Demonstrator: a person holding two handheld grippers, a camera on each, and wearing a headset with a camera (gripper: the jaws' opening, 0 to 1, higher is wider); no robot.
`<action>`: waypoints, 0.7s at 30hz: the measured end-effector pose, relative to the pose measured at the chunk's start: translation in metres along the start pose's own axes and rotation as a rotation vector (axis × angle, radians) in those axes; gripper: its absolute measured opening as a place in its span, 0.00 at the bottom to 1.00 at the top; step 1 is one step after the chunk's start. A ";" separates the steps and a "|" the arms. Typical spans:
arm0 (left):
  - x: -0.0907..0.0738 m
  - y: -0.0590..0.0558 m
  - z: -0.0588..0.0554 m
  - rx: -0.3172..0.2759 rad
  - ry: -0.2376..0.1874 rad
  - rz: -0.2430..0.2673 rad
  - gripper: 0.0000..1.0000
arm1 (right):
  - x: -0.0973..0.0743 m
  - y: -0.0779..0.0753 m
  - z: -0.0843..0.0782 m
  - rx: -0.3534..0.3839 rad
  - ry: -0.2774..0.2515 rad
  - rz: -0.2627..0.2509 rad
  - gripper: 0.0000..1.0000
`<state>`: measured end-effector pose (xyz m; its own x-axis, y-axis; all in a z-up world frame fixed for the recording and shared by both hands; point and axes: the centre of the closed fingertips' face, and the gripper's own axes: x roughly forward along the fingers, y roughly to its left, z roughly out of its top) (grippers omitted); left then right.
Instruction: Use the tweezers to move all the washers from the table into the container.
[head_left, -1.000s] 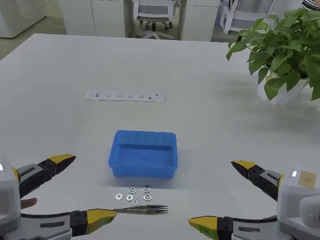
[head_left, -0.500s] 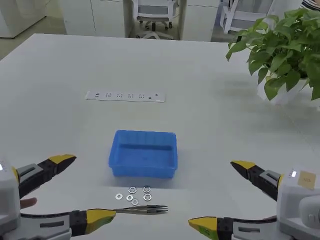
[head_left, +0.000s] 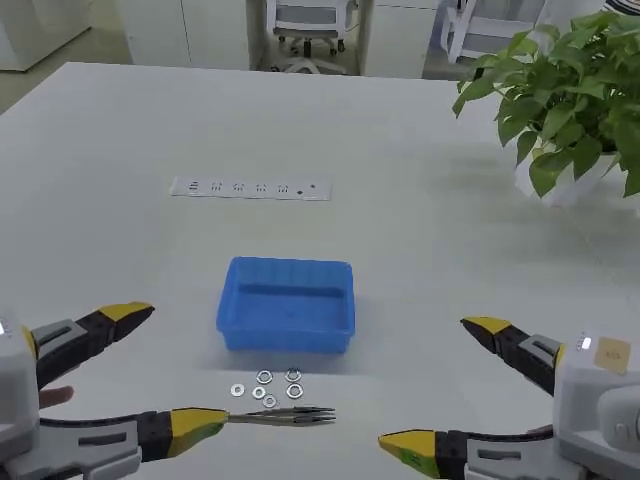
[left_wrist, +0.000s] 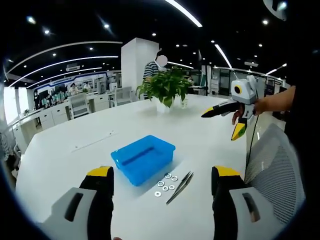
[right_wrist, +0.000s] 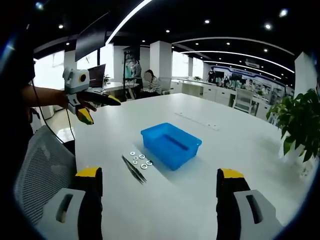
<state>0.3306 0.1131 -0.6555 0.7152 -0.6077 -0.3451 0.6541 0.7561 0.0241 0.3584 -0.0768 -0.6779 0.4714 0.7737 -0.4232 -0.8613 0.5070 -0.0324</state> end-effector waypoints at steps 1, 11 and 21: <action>0.001 0.001 0.000 0.002 0.000 -0.001 0.86 | 0.000 -0.001 0.001 -0.004 0.000 0.003 0.95; 0.008 0.004 -0.004 0.017 0.034 -0.040 0.83 | 0.007 -0.007 0.002 -0.036 0.033 0.038 0.92; 0.018 -0.001 -0.012 0.043 0.080 -0.123 0.73 | 0.022 -0.004 -0.001 -0.115 0.075 0.126 0.84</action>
<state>0.3398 0.1045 -0.6733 0.6081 -0.6729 -0.4212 0.7471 0.6645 0.0169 0.3721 -0.0626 -0.6875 0.3463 0.7960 -0.4964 -0.9308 0.3576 -0.0760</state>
